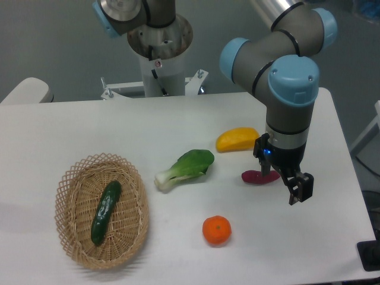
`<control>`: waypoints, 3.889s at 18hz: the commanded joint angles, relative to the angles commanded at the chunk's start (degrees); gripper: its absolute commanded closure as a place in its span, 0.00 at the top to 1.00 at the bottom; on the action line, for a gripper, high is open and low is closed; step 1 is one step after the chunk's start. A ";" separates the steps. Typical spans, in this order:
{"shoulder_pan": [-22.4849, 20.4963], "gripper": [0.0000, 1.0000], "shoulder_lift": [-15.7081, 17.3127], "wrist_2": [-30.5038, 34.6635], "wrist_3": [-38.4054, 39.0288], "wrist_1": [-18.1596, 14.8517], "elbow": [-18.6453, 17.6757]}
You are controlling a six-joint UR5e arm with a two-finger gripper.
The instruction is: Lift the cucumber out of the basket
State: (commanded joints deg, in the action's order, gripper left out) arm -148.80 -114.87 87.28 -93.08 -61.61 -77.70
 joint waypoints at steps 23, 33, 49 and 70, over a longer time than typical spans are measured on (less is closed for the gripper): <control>19.24 1.00 4.83 0.97 57.46 -0.35 -13.35; 27.68 1.00 -0.08 -2.11 70.05 0.78 -15.47; 32.43 1.00 -5.89 -0.09 70.05 9.84 -16.43; 31.65 0.21 -4.23 2.46 65.33 8.88 -13.54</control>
State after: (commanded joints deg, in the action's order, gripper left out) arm -117.15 -119.10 89.74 -27.75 -52.73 -91.23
